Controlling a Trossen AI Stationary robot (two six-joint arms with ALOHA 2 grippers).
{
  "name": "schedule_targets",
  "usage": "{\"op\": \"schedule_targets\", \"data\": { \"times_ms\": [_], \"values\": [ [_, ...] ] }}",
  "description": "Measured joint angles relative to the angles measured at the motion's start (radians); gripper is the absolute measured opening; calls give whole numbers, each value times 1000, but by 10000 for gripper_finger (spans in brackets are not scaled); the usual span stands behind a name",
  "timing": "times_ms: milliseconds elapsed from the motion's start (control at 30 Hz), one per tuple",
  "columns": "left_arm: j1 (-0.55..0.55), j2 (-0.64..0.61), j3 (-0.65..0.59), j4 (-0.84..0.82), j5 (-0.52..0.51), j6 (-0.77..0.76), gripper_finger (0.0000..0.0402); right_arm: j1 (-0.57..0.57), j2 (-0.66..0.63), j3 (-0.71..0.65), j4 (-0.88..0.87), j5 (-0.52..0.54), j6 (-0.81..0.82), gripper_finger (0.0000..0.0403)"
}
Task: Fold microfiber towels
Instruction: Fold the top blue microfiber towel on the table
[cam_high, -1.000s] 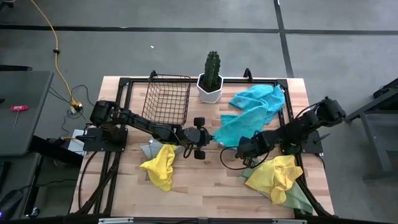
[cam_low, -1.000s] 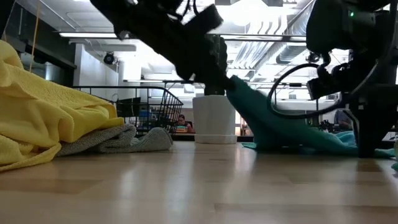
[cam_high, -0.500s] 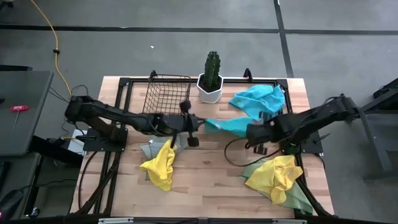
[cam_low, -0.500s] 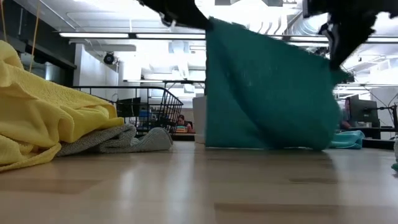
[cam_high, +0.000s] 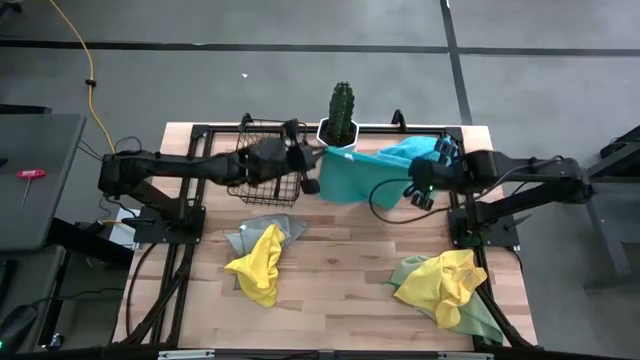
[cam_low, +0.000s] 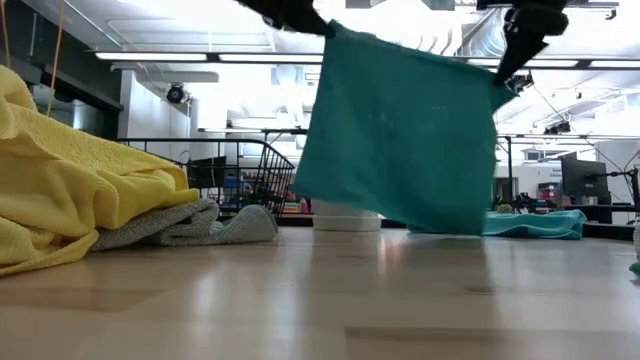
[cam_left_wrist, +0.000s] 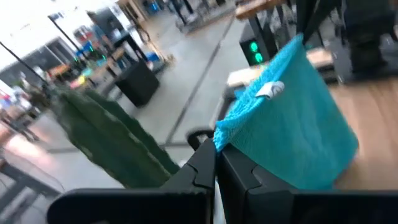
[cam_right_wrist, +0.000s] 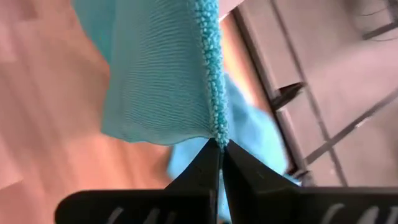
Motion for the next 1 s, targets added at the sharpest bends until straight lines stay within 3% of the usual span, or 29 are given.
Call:
{"op": "schedule_targets", "data": {
  "times_ms": [200,300,467,667,1000],
  "values": [
    [17,-3,48,-9,2,52,0,-44,2,50,31,41,-120,0],
    [15,-1,45,-98,23,46,0,-38,6,46,43,42,-175,0],
    [-16,22,-50,-82,39,-6,0,8,8,-18,67,-9,-177,0],
    [-85,28,-193,23,38,-102,0,97,9,-191,145,-149,-49,0],
    [-244,26,-300,46,42,-356,0,287,9,-397,327,-353,213,0]
  ]
}}
